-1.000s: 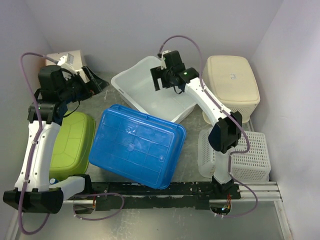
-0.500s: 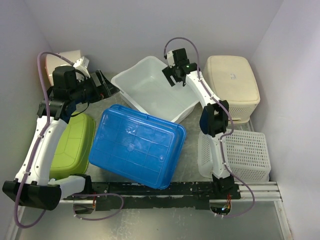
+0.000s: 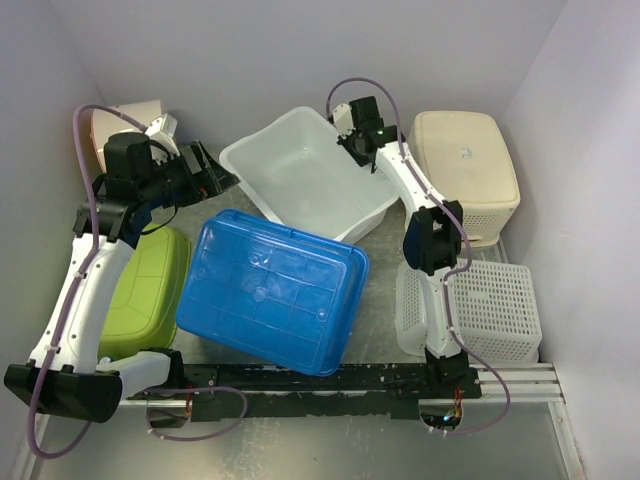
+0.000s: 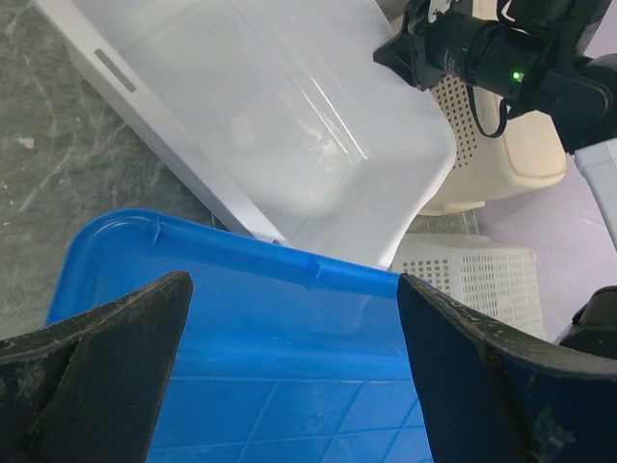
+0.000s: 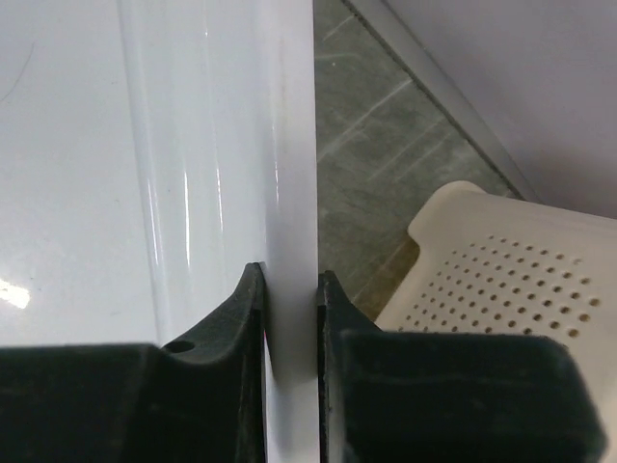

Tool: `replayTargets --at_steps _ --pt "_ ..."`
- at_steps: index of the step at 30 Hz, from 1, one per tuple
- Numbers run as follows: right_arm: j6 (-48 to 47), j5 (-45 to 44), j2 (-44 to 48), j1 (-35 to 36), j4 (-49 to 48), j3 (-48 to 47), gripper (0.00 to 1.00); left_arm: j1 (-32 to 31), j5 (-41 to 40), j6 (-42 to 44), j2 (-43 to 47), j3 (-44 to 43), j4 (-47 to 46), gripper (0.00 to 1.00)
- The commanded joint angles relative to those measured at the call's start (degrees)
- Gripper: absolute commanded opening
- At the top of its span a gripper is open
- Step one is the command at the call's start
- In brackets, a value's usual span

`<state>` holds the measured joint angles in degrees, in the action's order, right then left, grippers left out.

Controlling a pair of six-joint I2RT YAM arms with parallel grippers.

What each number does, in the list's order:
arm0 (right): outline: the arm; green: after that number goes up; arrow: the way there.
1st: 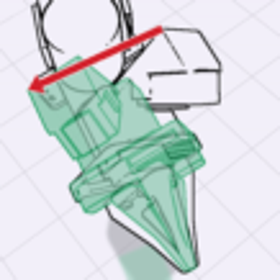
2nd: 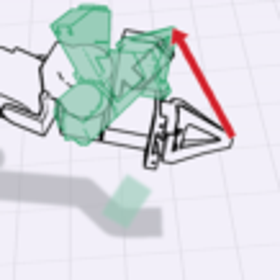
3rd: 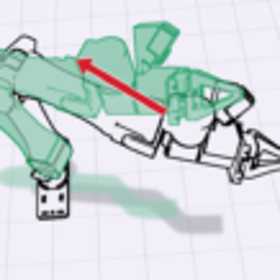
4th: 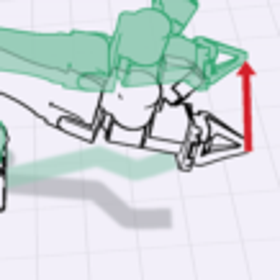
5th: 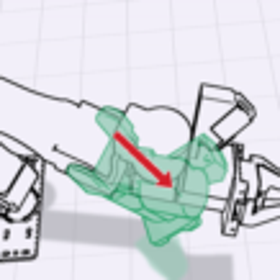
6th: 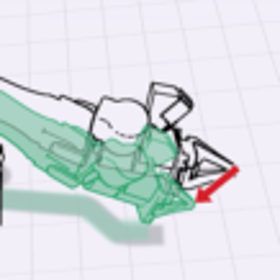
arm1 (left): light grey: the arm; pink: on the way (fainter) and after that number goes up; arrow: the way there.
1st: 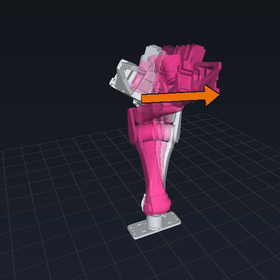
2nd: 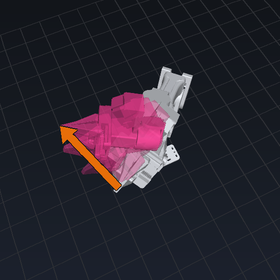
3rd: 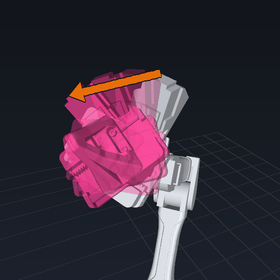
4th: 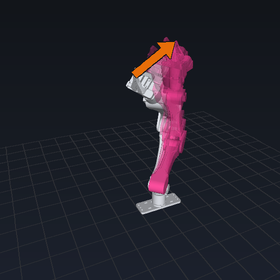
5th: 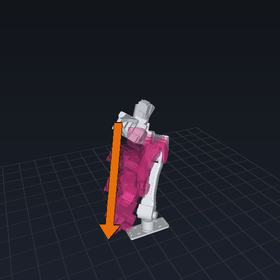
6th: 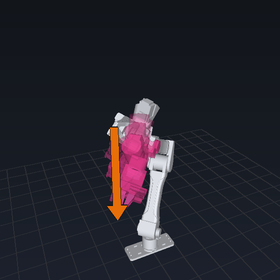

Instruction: Turn the large container upside down

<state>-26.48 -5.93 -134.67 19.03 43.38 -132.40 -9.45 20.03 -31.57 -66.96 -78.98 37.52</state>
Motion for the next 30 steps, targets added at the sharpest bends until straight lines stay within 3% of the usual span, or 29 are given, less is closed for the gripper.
replayTargets --at_steps 1,4,10,14,21,25,28,30 --pt "-7.7 -14.9 7.3 2.9 -14.3 5.3 0.00 -0.2 1.1 -0.8 1.1 0.2 -1.4 0.99" --pt "-13.7 -23.5 10.2 5.4 -24.0 10.0 0.00 -0.2 2.0 -2.0 0.9 0.8 -3.0 0.99" --pt "-31.8 -35.9 15.7 8.4 -55.9 23.3 0.00 -0.8 4.3 -2.2 -1.5 -1.0 -3.1 0.99" --pt "-42.8 -37.8 16.5 8.9 -75.6 30.7 0.00 -1.0 3.9 -2.2 -1.1 -0.5 -3.0 0.99" --pt "-57.4 -36.9 14.4 11.7 -98.5 39.8 0.00 -1.2 5.3 -3.3 -1.3 1.3 -4.9 0.99" --pt "-50.9 -34.4 15.5 11.8 -92.6 42.8 0.00 -1.4 5.0 -2.9 -1.5 1.3 -4.8 0.99" --pt "-36.6 -28.0 19.5 11.4 -75.1 42.9 0.00 -1.5 4.8 -2.8 -1.3 1.8 -4.5 0.99" --pt "-27.3 -23.7 20.9 10.3 -64.4 40.4 0.13 -1.5 4.8 -2.8 -1.0 2.6 -4.8 0.99"
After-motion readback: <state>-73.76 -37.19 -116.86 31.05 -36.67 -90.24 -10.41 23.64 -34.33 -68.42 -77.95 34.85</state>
